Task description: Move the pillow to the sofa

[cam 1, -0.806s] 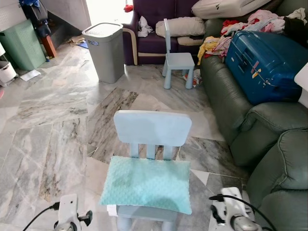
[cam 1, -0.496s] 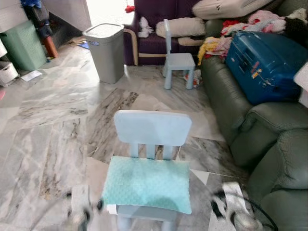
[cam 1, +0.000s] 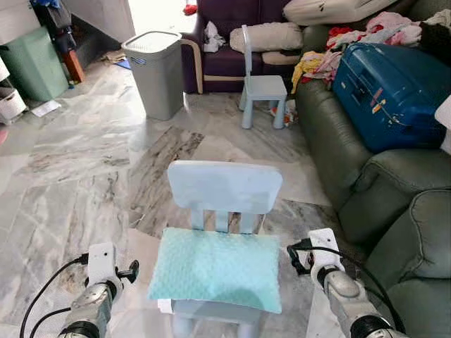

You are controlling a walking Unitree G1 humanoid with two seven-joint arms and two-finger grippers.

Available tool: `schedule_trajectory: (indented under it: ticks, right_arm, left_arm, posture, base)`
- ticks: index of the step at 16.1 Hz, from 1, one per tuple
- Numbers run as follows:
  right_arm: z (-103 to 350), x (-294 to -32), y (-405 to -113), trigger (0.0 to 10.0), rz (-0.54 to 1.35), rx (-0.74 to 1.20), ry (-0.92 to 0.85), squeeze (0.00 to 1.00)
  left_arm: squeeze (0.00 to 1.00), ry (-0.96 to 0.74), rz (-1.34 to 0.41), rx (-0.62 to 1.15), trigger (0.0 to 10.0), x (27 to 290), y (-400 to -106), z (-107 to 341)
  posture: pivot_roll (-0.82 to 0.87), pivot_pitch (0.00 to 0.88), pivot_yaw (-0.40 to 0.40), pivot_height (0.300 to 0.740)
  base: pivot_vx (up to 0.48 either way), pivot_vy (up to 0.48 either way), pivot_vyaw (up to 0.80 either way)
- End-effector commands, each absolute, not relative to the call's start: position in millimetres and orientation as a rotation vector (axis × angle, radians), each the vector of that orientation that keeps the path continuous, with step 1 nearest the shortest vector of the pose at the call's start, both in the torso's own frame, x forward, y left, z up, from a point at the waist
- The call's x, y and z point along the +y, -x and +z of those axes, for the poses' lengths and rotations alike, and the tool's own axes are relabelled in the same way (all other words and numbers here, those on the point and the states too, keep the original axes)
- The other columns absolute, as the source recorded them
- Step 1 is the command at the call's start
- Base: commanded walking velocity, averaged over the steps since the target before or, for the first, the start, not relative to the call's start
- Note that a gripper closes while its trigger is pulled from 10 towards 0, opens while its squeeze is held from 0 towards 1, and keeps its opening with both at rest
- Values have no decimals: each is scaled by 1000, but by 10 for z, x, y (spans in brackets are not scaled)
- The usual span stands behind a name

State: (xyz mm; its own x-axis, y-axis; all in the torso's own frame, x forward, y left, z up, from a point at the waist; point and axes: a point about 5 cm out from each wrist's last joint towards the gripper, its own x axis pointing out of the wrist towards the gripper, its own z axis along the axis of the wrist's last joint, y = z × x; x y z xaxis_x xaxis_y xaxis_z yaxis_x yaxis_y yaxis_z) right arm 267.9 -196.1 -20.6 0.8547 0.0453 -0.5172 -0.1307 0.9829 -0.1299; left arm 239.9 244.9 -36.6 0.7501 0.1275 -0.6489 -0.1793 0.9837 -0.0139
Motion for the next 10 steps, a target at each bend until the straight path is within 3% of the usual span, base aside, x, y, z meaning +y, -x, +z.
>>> schedule_trajectory:
  ticks: [1, 10]
  right_arm:
    - [-222, -2016, -2646, 10000, 77, 545, 163, 0]
    - [-240, -1969, -2631, 10000, 92, 545, 170, 0]
  left_arm:
    - [0, 83, 170, 717, 10000, 2445, -2353, -400]
    - [0, 77, 180, 735, 10000, 2452, -2305, -433]
  posture:
    - [-179, 0, 4, 740]
    - [-183, 0, 3, 740]
  base:
    - [0, 0, 0]
    - [0, 0, 0]
